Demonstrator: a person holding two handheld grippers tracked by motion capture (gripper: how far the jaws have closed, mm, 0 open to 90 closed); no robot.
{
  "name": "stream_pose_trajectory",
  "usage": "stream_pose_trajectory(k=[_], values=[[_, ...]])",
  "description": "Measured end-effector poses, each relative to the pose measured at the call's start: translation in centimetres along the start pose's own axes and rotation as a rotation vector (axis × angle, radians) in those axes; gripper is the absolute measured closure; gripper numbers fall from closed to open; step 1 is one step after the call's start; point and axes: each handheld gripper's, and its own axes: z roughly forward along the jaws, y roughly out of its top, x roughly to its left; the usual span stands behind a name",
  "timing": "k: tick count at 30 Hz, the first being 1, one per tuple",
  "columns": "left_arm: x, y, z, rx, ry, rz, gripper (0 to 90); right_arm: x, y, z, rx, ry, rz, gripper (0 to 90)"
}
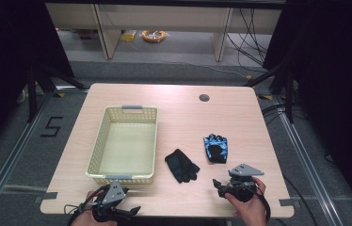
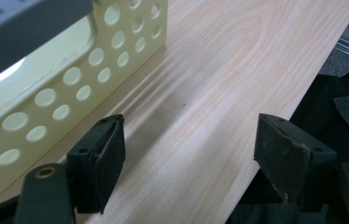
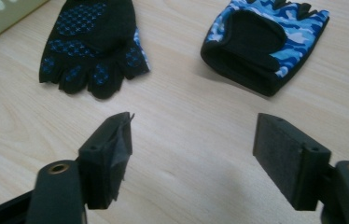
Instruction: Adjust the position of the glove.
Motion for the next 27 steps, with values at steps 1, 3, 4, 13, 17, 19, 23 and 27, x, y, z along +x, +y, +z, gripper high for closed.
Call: stream_pose_trajectory(k=[1,3,4,13,17,19,23,27], values=[[0.0,0.0,0.0,0.000,0.001,-0.001,24.7,0.0,0.0,0.0,-0.006,-0.015,-0.003,31.4],[0.0,0.0,0.0,0.000,0.001,-0.001,24.7,0.2,0.1,0.1,-0.004,0.023,0.014,32.5],[0.0,0.0,0.0,0.000,0.001,-0.001,24.6,0.3,0.2,0.1,0.007,0.015,0.008,33.1],[-0.2,0.0,0.1,-0.003,-0.001,-0.023,24.5,1.1,2.2,1.0,-0.033,0.061,-0.003,39.7],[-0.1,0.0,0.1,0.001,-0.004,-0.019,24.5,1.6,3.3,1.6,-0.030,0.054,-0.024,42.9],[0.0,0.1,0.0,0.000,-0.005,-0.006,24.5,1.9,4.1,2.4,-0.025,0.068,-0.035,45.3],[0.0,0.0,0.0,-0.005,-0.002,-0.021,24.4,2.4,6.0,4.6,-0.007,0.083,-0.082,49.5],[-0.1,0.0,0.0,-0.010,-0.007,-0.041,24.4,2.9,7.5,6.5,0.012,0.111,-0.071,53.3]])
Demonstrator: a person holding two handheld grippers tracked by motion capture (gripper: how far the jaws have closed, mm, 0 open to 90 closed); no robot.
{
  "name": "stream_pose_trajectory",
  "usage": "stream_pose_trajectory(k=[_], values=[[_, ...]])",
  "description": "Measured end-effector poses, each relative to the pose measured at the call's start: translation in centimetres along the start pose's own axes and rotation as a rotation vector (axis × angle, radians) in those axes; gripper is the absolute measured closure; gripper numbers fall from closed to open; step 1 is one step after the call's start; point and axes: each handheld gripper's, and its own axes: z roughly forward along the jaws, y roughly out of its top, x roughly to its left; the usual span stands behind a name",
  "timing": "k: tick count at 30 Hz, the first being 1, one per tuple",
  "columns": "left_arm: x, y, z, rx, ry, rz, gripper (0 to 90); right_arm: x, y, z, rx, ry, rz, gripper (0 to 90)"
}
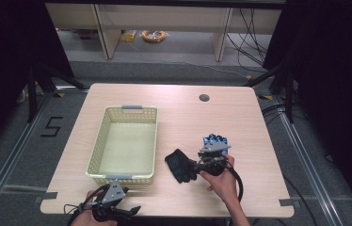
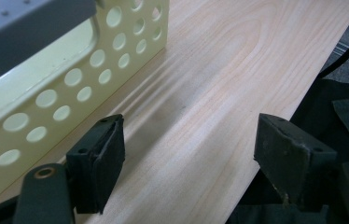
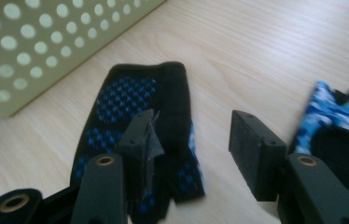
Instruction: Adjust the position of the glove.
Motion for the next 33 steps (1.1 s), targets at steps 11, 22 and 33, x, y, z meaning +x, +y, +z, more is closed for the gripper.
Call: stream_pose_trajectory(k=[11,22,33], values=[[0.2,0.1,-0.1,0.000,0.003,0.029,24.4,0.0,1.1,4.1,0.066,0.011,0.019,54.9],[-0.1,0.0,0.0,-0.010,-0.004,-0.003,24.5,0.0,0.6,4.8,0.095,0.078,-0.005,82.2],[0.2,0.1,-0.3,-0.012,0.007,0.022,24.5,0.1,1.2,2.2,0.020,0.178,-0.080,86.6]])
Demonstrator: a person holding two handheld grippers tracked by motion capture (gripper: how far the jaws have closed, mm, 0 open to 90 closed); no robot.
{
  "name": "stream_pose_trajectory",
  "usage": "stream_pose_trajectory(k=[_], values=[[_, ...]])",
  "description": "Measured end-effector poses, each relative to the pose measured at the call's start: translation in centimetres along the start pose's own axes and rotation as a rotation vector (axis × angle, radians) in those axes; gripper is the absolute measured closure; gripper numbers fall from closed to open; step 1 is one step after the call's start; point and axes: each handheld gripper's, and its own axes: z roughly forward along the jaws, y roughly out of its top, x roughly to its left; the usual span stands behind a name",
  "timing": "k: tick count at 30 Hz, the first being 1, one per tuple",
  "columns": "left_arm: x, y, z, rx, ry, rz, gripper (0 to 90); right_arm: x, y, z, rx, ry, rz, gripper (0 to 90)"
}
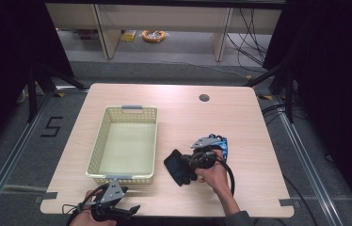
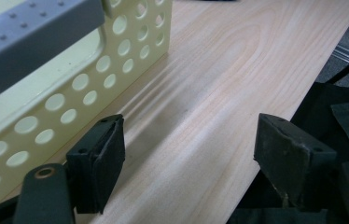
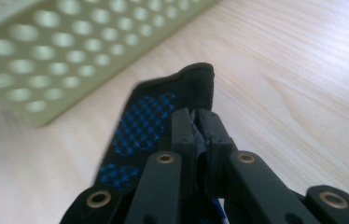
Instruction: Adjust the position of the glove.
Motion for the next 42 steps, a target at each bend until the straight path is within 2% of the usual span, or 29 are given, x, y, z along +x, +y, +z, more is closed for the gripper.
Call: stream_pose_trajectory(k=[2,4,6,7,8,9,10,11,12,13,14,15,17,18,19,20,21,22,23,28,29,30,34,35,36,38,40,41,42], values=[[0.0,0.0,0.0,-0.009,-0.002,-0.010,24.5,0.6,0.4,-1.3,-0.017,0.020,-0.054,86.6],[-0.1,0.0,0.0,-0.007,-0.010,-0.032,24.5,1.3,0.7,-2.7,-0.030,0.067,-0.089,86.7],[-0.1,0.0,0.1,-0.003,0.000,-0.022,24.5,2.0,0.8,-3.8,-0.029,0.098,-0.106,86.7],[0.0,0.0,0.1,-0.003,0.001,-0.001,24.5,2.3,0.9,-4.6,-0.031,0.142,-0.145,86.7],[-0.1,0.0,0.1,-0.002,0.001,-0.023,24.6,2.4,0.9,-4.9,-0.035,0.158,-0.158,86.6],[-0.1,0.0,0.1,-0.002,0.004,-0.021,24.5,2.6,0.9,-5.1,-0.036,0.176,-0.162,86.7],[-0.1,0.0,0.1,-0.003,0.004,-0.020,24.5,2.8,0.8,-5.5,-0.027,0.206,-0.190,86.6],[0.0,0.0,0.1,-0.001,0.003,-0.008,24.5,2.8,0.7,-5.7,-0.028,0.217,-0.209,86.7],[0.0,0.0,0.1,0.000,-0.003,-0.030,24.6,2.9,0.6,-5.9,-0.018,0.241,-0.220,86.6],[0.0,0.0,0.1,-0.001,-0.002,-0.028,24.5,3.0,0.4,-6.0,-0.015,0.261,-0.241,86.7],[0.2,0.0,0.0,0.008,0.004,0.004,24.5,3.0,0.3,-6.1,-0.009,0.271,-0.241,86.6],[0.1,0.0,0.1,0.006,0.003,-0.020,24.6,3.0,0.1,-6.1,0.003,0.291,-0.264,86.6],[-0.1,0.0,0.2,-0.008,-0.007,-0.033,24.6,3.1,-0.3,-6.0,0.012,0.298,-0.255,86.6],[0.0,0.0,0.2,-0.008,-0.007,-0.012,24.6,3.1,-0.4,-5.7,0.022,0.321,-0.266,86.6],[0.1,0.0,0.2,0.007,0.004,0.008,24.6,3.1,-0.6,-5.5,0.035,0.322,-0.273,86.6],[0.1,0.0,0.2,0.005,0.003,0.006,24.6,3.0,-0.8,-5.0,0.063,0.340,-0.270,86.6],[-0.1,0.0,0.2,-0.010,-0.005,-0.013,24.6,2.9,-0.8,-4.7,0.068,0.343,-0.287,86.6],[-0.1,0.0,0.2,-0.010,-0.005,-0.013,24.6,2.9,-0.8,-4.7,0.068,0.343,-0.287,86.6],[0.1,0.0,0.2,0.008,0.004,0.008,24.6,2.8,-0.8,-4.3,0.074,0.351,-0.291,86.6],[0.0,0.0,0.3,0.014,0.000,0.007,24.7,2.0,-0.3,-2.4,0.119,0.372,-0.289,86.5],[-0.1,-0.1,0.3,0.013,0.000,-0.020,24.6,1.9,-0.3,-2.1,0.132,0.378,-0.289,86.5],[-0.1,-0.1,0.4,0.014,-0.001,-0.019,24.6,1.6,-0.3,-1.5,0.140,0.380,-0.291,86.4],[-0.1,-0.1,0.3,0.015,-0.004,-0.017,24.6,0.9,-0.8,-0.1,0.193,0.356,-0.277,85.3],[-0.2,-0.1,0.4,0.008,-0.008,-0.025,24.6,0.7,-1.0,0.2,0.198,0.355,-0.291,84.5],[-0.2,-0.1,0.3,0.008,-0.014,-0.024,24.6,0.7,-1.3,0.4,0.234,0.327,-0.256,79.1],[0.0,0.0,0.3,0.018,-0.006,0.010,24.6,0.6,-1.4,0.5,0.235,0.310,-0.261,77.2],[-0.1,-0.1,0.3,0.010,-0.001,-0.003,24.6,0.7,-1.3,0.3,0.235,0.292,-0.250,72.2],[-0.1,-0.1,0.3,0.008,-0.010,-0.002,24.6,0.6,-1.2,0.2,0.210,0.279,-0.257,68.4],[-0.2,-0.1,0.3,0.009,-0.007,-0.023,24.6,0.5,-1.0,-0.1,0.188,0.274,-0.257,66.6]])
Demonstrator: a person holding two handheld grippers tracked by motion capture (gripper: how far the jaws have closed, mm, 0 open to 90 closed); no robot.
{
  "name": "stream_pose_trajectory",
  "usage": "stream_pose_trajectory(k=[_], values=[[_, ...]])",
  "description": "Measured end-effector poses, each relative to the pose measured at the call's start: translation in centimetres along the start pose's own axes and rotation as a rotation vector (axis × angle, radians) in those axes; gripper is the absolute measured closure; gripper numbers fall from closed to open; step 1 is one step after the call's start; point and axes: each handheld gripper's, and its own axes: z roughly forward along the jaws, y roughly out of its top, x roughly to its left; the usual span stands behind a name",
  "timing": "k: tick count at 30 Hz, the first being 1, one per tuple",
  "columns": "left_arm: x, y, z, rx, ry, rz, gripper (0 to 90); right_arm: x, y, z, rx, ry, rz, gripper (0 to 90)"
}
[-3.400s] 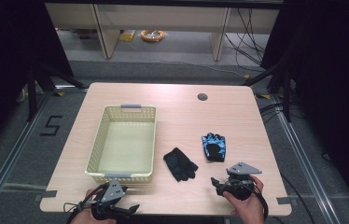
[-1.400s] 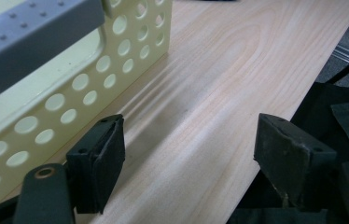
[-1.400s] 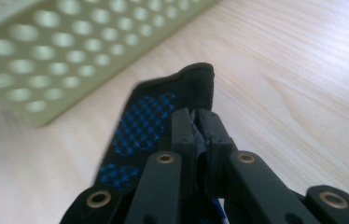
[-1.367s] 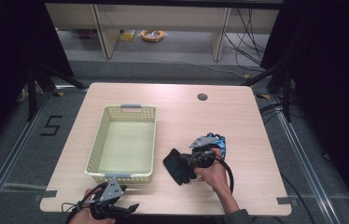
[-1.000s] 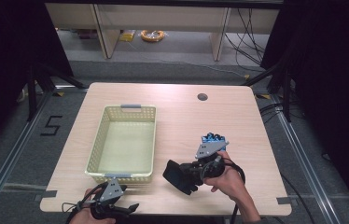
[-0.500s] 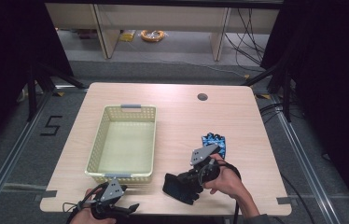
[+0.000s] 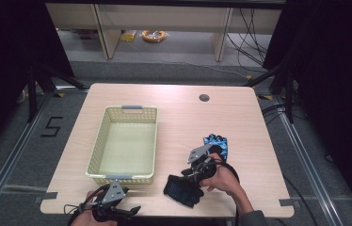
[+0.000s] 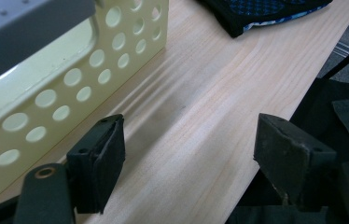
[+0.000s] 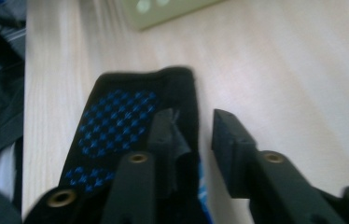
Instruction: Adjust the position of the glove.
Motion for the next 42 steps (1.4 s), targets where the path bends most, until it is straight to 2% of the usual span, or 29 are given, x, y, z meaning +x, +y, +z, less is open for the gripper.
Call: stream_pose_trajectory(k=[2,5,6,8,9,10,11,12,14,15,16,18,19,20,21,23,24,27,28,29,30,31,33,34,36,40,41,42], values=[[0.0,0.0,0.0,-0.005,0.001,0.003,24.7,0.0,0.2,-1.1,-0.016,-0.057,-0.013,62.2],[0.0,0.0,-0.1,0.003,0.005,0.010,24.6,-0.1,0.3,-3.5,-0.067,-0.111,-0.003,62.2],[0.1,0.1,-0.1,0.005,0.005,0.028,24.6,-0.3,0.2,-4.3,-0.079,-0.137,-0.009,62.1],[0.1,0.1,-0.1,0.007,0.005,0.035,24.6,-0.6,-0.3,-6.0,-0.094,-0.219,0.013,62.3],[0.2,0.1,-0.1,0.008,0.006,0.038,24.7,-0.8,-0.6,-6.5,-0.113,-0.234,0.018,62.8],[0.2,0.1,-0.1,0.008,0.006,0.040,24.6,-1.0,-0.9,-7.1,-0.102,-0.241,0.036,64.0],[0.2,0.1,-0.1,0.008,0.006,0.039,24.6,-1.4,-1.6,-7.7,-0.128,-0.282,0.065,68.4],[0.2,0.1,-0.1,0.009,0.005,0.040,24.6,-1.7,-1.8,-8.1,-0.112,-0.281,0.072,70.6],[0.0,0.1,-0.1,-0.003,0.001,0.026,24.7,-2.0,-2.1,-8.4,-0.112,-0.295,0.084,74.1],[0.0,0.1,-0.1,-0.008,0.000,0.022,24.6,-2.2,-2.5,-8.5,-0.125,-0.319,0.118,79.8],[-0.1,0.1,-0.1,-0.004,-0.003,0.001,24.6,-2.5,-2.8,-8.7,-0.116,-0.333,0.136,83.7],[-0.1,0.1,-0.1,-0.009,-0.001,0.004,24.6,-2.9,-3.5,-8.8,-0.113,-0.375,0.185,90.0],[0.1,0.1,-0.2,0.006,0.006,0.036,24.6,-3.1,-3.7,-8.9,-0.104,-0.390,0.194,90.0],[0.1,0.1,-0.2,-0.001,0.005,0.025,24.6,-3.3,-4.1,-9.1,-0.078,-0.413,0.234,90.0],[0.0,0.1,-0.2,-0.009,-0.001,0.017,24.6,-3.2,-4.3,-9.2,-0.052,-0.415,0.280,90.0],[0.1,0.2,-0.2,-0.007,0.001,0.029,24.6,-3.7,-5.0,-9.1,-0.046,-0.451,0.292,90.0],[0.0,0.2,-0.2,-0.008,-0.004,0.027,24.6,-3.9,-5.3,-9.2,-0.017,-0.455,0.310,90.0],[0.0,0.2,-0.2,-0.009,-0.001,0.025,24.7,-4.5,-6.3,-8.9,-0.006,-0.499,0.332,90.0],[0.0,0.2,-0.2,-0.009,0.001,0.021,24.7,-4.5,-6.3,-8.9,-0.006,-0.499,0.332,90.0],[0.1,0.2,-0.2,-0.007,0.000,0.029,24.6,-4.5,-6.3,-9.0,0.021,-0.501,0.346,90.0],[0.1,0.2,-0.2,-0.007,0.000,0.030,24.7,-4.7,-6.6,-9.0,0.037,-0.508,0.328,90.0],[0.0,0.2,-0.2,-0.007,0.000,0.025,24.6,-4.9,-6.8,-8.6,0.026,-0.529,0.341,90.0],[0.0,0.2,-0.2,-0.007,0.001,0.023,24.6,-4.9,-6.8,-8.5,0.020,-0.533,0.353,90.0],[0.0,0.2,-0.2,-0.007,0.001,0.023,24.7,-5.0,-6.9,-8.6,0.046,-0.525,0.355,90.0],[0.0,0.2,-0.2,-0.006,0.002,0.024,24.6,-5.2,-7.1,-8.2,0.030,-0.540,0.346,90.0],[0.0,0.2,-0.2,-0.004,-0.001,0.029,24.7,-5.5,-7.2,-7.6,0.061,-0.528,0.357,90.0],[0.0,0.2,-0.2,-0.004,0.003,0.027,24.7,-5.6,-7.3,-7.3,0.037,-0.528,0.352,90.0],[0.0,0.2,-0.2,-0.006,0.001,0.025,24.7,-5.6,-7.3,-7.3,0.037,-0.528,0.352,90.0]])
